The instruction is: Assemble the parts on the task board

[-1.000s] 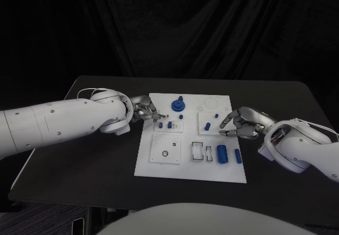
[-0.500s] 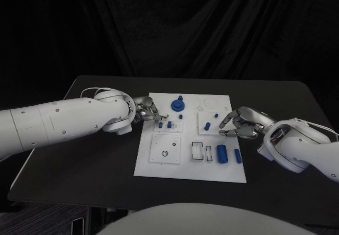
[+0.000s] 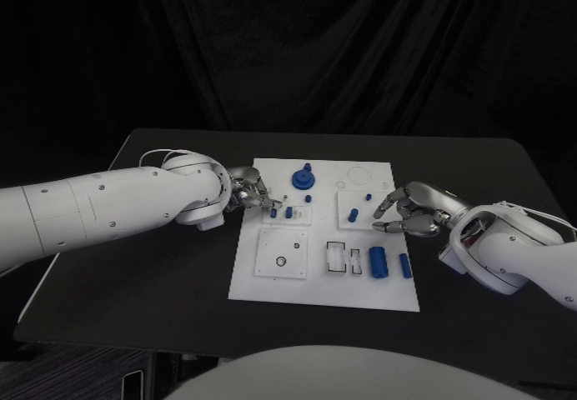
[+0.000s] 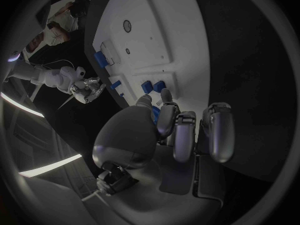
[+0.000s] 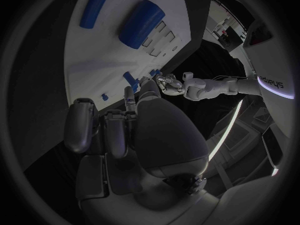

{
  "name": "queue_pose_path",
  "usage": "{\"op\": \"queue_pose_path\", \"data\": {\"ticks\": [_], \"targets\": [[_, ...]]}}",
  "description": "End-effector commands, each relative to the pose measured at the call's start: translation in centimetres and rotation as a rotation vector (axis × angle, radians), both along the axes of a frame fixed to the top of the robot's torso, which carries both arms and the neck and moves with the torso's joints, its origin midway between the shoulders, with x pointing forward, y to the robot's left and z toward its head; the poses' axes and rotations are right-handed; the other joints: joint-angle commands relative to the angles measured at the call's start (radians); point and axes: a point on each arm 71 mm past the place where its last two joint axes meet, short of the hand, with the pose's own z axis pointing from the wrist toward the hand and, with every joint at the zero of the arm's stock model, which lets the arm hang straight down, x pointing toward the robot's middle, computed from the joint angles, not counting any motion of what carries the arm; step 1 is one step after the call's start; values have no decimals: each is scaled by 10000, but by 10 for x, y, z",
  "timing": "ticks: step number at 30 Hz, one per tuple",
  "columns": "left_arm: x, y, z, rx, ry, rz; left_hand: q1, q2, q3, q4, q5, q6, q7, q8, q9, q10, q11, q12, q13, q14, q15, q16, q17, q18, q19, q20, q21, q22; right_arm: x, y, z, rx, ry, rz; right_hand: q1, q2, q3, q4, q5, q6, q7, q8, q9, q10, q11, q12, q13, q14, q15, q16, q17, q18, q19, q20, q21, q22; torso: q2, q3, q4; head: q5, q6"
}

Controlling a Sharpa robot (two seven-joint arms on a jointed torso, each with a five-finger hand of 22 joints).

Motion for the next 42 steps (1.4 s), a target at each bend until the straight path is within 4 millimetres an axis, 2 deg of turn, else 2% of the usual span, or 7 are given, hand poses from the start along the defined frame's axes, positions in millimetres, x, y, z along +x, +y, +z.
{"op": "queue_pose_path", "data": {"ticks": [1, 5, 13, 20, 29, 42], "targets": [[-2, -2, -2, -28, 202, -87, 62, -6, 58, 6, 58, -88, 13, 52, 30, 1365, -229, 3161, 2628, 1055, 59, 27, 2632, 97, -22, 62, -58, 2006, -1, 0, -1, -73, 37, -27, 229, 277, 6, -32, 58, 65, -16, 56, -9, 327, -258, -67, -271, 736, -56, 52, 1115, -23, 71, 2, 2, 1608, 5, 1, 7, -4, 1], [-2, -3, -3, -30, 238, -125, 83, -7, 98, 14, 119, -202, 30, 53, 71, 1365, -213, 3161, 2628, 1055, 73, 27, 2632, 121, -80, 73, -163, 1973, -1, 0, -1, -85, 56, -25, 229, 277, 6, -32, 58, 65, -16, 56, -9, 327, -258, -67, -271, 736, -56, 52, 1115, -23, 71, 2, 2, 1608, 7, -8, 10, -10, 1], [-4, -5, -5, -27, 316, -191, 75, -1, 124, 31, 153, -283, 53, 31, 77, 1365, -195, 3161, 2628, 1055, 87, 27, 2632, 140, -126, 84, -246, 1946, -1, 1, -2, -107, 94, -17, 237, 269, 8, -31, 77, 60, -16, 52, -17, 324, -260, -70, -278, 737, -61, 52, 1115, -22, 70, -3, -5, 1608, -3, -1, 8, -43, 1], [-5, -5, -6, 8, 387, -220, 90, -5, 206, 34, 334, -421, 98, -64, 24, 1365, -153, 3161, 2628, 1055, 124, 27, 2632, 151, -159, 117, -310, 1930, -1, 1, -2, -112, 110, -12, 237, 269, 8, -31, 77, 60, -16, 52, -17, 324, -260, -70, -278, 737, -61, 52, 1115, -22, 70, -3, -5, 1608, -3, 2, 8, -88, 1], [-5, -6, -7, 109, 531, -269, 144, -33, 322, 19, 570, -431, 124, -223, -132, 1365, -125, 3161, 2628, 1055, 155, 27, 2632, 161, -183, 150, -363, 1918, -1, 2, -2, -109, 118, 2, 237, 269, 8, -31, 77, 60, -16, 52, -17, 324, -260, -70, -278, 737, -61, 52, 1115, -22, 70, -3, -5, 1608, -2, 9, -2, -69, 1], [-7, -8, -10, 313, 823, -386, 169, -44, 356, 12, 623, -417, 125, -249, -163, 1365, -123, 3161, 2628, 1055, 158, 27, 2632, 180, -226, 155, -441, 1894, -1, 1, -2, -112, 135, 2, 251, 268, 15, -32, 94, 62, -18, 51, -24, 324, -263, -71, -279, 735, -64, 47, 1106, -21, 70, -9, -11, 1609, 1, 8, 5, -96, 1]]}}
